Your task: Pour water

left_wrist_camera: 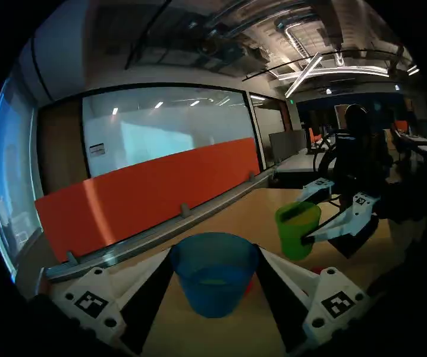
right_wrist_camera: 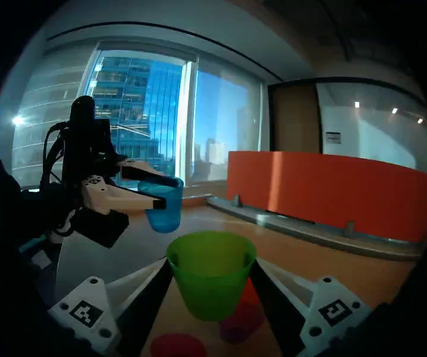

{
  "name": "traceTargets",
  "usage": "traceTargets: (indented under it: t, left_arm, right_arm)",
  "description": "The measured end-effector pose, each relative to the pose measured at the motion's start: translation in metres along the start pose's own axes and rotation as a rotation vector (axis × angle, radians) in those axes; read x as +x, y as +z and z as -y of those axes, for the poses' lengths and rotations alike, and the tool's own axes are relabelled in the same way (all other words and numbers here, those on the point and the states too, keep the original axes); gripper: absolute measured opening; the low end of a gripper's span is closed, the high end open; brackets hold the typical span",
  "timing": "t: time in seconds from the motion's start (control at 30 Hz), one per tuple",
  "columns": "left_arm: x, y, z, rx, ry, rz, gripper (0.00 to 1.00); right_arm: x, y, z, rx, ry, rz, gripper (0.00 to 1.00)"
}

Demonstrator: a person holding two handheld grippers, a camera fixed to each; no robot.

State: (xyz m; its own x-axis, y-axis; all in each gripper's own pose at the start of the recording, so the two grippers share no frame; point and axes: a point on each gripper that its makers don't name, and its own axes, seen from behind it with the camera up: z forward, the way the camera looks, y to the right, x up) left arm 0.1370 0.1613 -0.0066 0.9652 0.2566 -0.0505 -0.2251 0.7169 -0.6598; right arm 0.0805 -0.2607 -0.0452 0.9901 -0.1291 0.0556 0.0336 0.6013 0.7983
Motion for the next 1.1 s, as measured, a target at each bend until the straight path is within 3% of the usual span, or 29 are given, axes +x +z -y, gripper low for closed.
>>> traceTargets:
  t: [1.1]
  left_arm:
    - [0.042, -0.001, -0.007, 0.022, 0.311, -0.006, 0.89]
  right_arm:
    - [-0.006, 0.032, 0.049, 0.092, 0.013, 0.002, 0.9]
